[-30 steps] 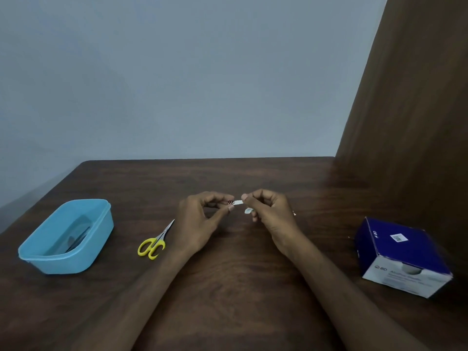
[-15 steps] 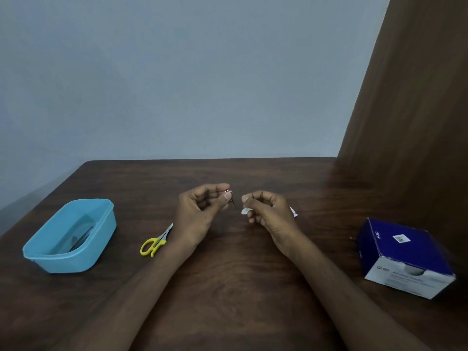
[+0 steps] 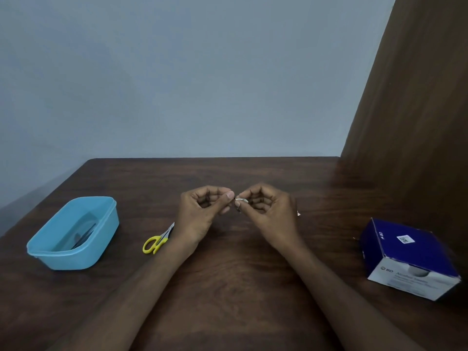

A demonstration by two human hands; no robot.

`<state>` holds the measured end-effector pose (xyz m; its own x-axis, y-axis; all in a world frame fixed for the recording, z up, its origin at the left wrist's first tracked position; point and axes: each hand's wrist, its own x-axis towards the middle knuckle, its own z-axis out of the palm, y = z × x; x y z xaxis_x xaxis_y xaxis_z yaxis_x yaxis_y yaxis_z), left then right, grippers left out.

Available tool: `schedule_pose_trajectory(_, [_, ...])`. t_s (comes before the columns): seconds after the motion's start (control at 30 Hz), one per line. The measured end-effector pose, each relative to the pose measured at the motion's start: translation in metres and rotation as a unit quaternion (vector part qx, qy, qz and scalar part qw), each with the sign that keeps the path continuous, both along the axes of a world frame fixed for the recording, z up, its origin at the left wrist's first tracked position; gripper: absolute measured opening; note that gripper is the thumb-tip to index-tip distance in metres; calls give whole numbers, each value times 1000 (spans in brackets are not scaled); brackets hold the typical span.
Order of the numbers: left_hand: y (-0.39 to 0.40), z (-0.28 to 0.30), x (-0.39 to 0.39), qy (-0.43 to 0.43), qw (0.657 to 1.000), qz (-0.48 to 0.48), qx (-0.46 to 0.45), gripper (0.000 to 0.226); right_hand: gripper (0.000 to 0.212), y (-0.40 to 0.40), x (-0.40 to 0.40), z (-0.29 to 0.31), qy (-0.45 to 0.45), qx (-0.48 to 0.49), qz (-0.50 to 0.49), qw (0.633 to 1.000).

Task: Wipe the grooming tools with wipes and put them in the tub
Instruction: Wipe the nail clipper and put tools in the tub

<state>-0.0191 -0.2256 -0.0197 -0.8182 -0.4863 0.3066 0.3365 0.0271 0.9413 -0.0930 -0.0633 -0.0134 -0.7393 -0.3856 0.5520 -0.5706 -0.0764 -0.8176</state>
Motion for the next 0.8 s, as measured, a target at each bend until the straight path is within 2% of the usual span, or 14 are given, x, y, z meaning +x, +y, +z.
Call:
schedule_pose_trajectory(0.13, [-2, 0, -2, 4, 1000, 20, 22, 10, 13, 3, -5, -3, 63, 73, -11, 995])
schedule_pose_trajectory(0.23, [-2, 0, -2, 1, 999, 24, 35, 15, 13, 3, -10, -1, -39, 17, -41, 998])
schedule_pose_trajectory(0.3, [0, 0, -2, 0, 999, 13, 41, 16, 8, 5, -14, 0, -118, -35, -29, 992])
schedule_pose_trajectory(0.37, [1, 1, -2, 0, 999, -6, 38, 17, 11, 4, -13, -1, -147, -41, 5, 988])
schedule_pose_trajectory(0.5, [5, 2, -1, 8, 999, -28, 27, 17, 18, -3, -6, -7, -98, 30, 38, 994])
schedule_pose_trajectory(0.7, [6, 1, -1, -19, 999, -34, 33, 15, 16, 2, -6, -4, -10, 34, -42, 998])
schedule_pose_trajectory(0.8, [5, 0, -1, -23, 999, -31, 23, 14, 11, 4, -6, -4, 68, 45, -76, 994])
